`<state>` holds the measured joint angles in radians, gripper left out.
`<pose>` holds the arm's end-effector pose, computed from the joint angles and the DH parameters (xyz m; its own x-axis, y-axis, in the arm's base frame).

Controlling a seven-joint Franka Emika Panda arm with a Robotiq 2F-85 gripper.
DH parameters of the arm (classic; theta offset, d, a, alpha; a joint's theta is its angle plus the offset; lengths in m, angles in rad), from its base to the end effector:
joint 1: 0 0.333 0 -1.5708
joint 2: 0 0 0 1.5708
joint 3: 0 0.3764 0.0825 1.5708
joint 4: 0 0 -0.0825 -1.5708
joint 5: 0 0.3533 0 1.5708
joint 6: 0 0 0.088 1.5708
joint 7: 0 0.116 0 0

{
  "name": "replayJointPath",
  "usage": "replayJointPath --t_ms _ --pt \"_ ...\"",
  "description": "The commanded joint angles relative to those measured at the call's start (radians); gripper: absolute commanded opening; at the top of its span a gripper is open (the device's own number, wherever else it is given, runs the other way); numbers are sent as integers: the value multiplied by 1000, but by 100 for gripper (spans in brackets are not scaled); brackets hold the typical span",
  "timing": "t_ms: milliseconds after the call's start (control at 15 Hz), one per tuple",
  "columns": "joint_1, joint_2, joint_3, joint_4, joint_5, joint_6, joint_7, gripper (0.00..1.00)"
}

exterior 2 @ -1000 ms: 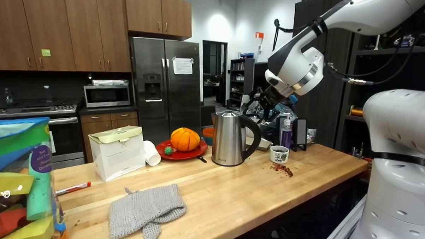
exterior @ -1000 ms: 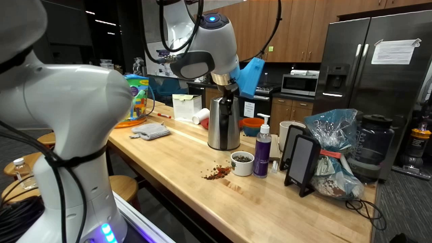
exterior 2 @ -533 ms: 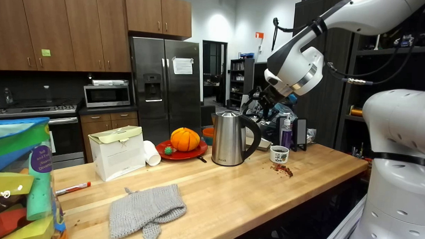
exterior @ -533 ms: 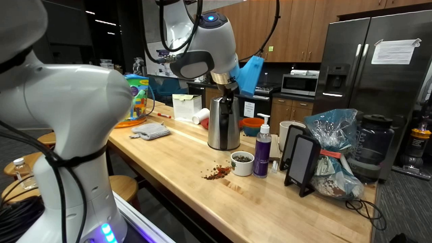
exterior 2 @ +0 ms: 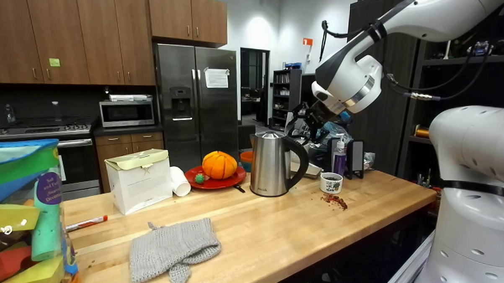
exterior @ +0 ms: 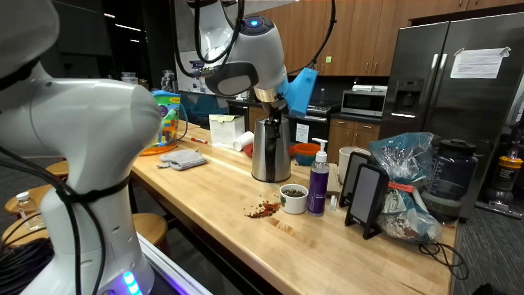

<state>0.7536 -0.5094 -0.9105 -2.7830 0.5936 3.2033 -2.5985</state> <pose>0.3648 -0.1315 0.4300 -0.2030 0.9770 0.0656 0.6910 0.0955 0.7165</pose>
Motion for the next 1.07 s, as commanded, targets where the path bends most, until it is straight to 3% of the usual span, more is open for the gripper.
replayJointPath --t_ms 0,533,1000 --pt "16 -7 -14 0 -13 24 0 100" --pt "-14 -18 -2 6 -31 51 0 100" --pt "-63 -15 32 10 -56 0 0 100"
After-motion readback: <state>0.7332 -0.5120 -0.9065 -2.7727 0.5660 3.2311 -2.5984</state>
